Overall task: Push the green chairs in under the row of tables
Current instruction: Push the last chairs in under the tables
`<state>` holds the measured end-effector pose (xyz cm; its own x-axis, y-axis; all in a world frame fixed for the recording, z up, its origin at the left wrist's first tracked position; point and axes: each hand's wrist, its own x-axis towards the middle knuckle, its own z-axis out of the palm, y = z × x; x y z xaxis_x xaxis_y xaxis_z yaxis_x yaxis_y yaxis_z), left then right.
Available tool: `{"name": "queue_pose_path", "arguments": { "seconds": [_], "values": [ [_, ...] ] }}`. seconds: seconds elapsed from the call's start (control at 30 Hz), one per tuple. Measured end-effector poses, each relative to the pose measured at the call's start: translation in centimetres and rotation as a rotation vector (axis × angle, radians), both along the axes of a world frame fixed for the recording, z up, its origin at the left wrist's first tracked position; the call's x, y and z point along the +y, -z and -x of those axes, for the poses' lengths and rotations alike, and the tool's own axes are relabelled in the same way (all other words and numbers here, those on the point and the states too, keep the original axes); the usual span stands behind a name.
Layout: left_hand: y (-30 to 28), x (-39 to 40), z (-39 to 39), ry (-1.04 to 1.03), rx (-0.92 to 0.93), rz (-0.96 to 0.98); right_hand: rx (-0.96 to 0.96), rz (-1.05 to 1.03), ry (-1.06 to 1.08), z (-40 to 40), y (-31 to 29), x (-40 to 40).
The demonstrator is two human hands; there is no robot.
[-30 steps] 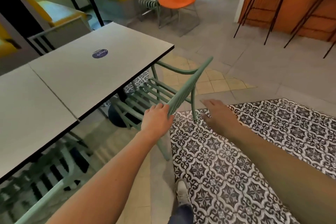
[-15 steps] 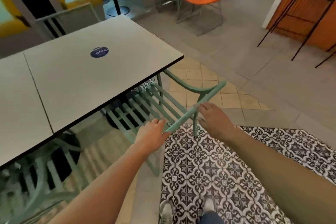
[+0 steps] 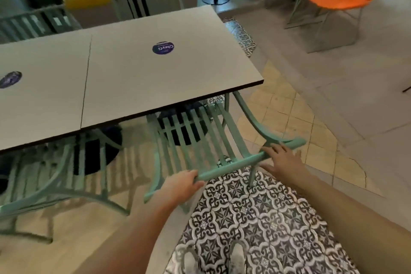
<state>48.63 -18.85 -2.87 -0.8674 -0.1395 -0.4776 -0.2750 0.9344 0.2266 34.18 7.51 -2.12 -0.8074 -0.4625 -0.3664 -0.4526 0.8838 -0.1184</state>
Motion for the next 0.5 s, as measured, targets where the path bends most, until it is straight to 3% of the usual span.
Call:
{"name": "queue_pose_path", "arguments": {
  "seconds": [0.23, 0.5],
  "values": [
    [0.2, -0.7, -0.7, 0.025, 0.048, 0.091, 0.088, 0.079, -0.013, 1.3, 2.4, 0.3],
    [0.4, -2.8, -0.9, 0.012, 0.034, 0.065, 0.142, 0.131, -0.036, 1.1, 3.2, -1.4]
  ]
}}
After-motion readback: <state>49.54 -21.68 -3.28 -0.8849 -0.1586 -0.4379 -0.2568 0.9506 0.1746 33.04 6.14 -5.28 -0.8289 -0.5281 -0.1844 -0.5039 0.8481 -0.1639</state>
